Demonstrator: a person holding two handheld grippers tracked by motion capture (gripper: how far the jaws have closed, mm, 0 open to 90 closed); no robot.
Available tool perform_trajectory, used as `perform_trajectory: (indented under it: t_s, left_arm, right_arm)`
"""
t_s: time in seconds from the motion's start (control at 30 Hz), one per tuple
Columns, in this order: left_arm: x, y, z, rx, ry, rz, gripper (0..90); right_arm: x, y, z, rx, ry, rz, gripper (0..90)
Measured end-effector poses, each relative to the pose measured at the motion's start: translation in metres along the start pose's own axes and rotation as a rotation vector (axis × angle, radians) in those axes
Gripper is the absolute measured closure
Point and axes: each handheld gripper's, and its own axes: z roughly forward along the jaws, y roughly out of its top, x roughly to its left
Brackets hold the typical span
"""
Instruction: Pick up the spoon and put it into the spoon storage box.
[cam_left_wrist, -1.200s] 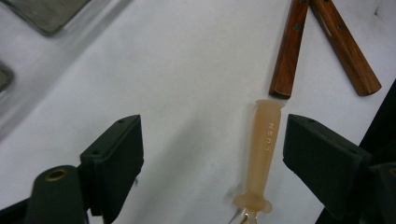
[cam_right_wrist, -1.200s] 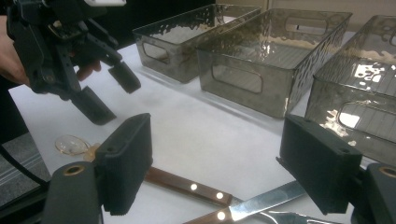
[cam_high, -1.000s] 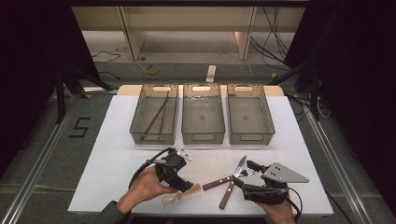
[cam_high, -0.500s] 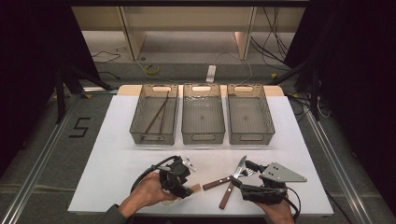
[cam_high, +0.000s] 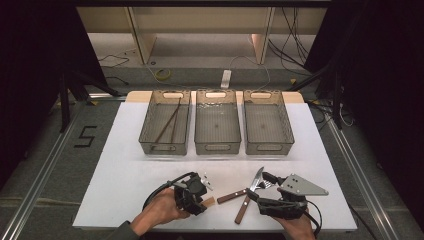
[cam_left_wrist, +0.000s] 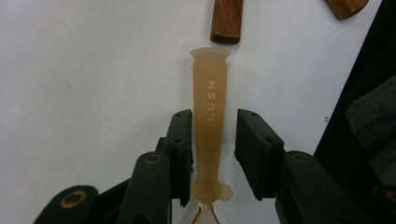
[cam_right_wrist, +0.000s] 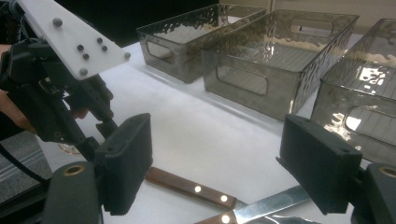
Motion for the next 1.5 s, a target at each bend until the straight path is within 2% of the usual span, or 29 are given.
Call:
perform_trajectory:
  t_s: [0.17,0.4,0.57,0.67,0.77,0.93,1.13,1.5]
  left_arm:
    - [-0.003,0.001,0.003,0.021,0.028,0.024,69.6]
    - [-0.003,0.0,0.004,0.013,0.04,0.04,74.0]
    - [-0.002,0.0,0.003,0.014,0.034,0.036,75.4]
    - [0.0,-0.001,0.003,0.008,0.018,0.017,75.8]
    - [0.002,-0.001,0.002,0.012,0.022,0.021,76.0]
    - [0.008,-0.002,-0.005,-0.023,0.025,-0.015,76.3]
    - [0.02,-0.005,-0.016,-0.065,0.007,-0.058,76.5]
    - [0.032,-0.008,-0.036,-0.164,-0.032,-0.122,76.5]
  right_arm:
    - [0.0,0.0,0.0,0.001,0.0,0.0,26.0]
    - [0.0,0.0,0.0,0.001,-0.001,0.0,26.0]
    - [0.0,0.0,0.0,0.001,0.0,0.0,26.0]
    - [0.0,0.0,0.0,0.0,-0.001,0.001,26.0]
    - [0.0,0.0,-0.001,-0.001,0.0,0.002,26.0]
    - [0.0,0.0,-0.001,-0.001,0.0,0.002,26.0]
    - [0.0,0.0,-0.001,-0.001,-0.001,0.002,26.0]
    - [0.0,0.0,0.0,0.001,-0.001,0.004,26.0]
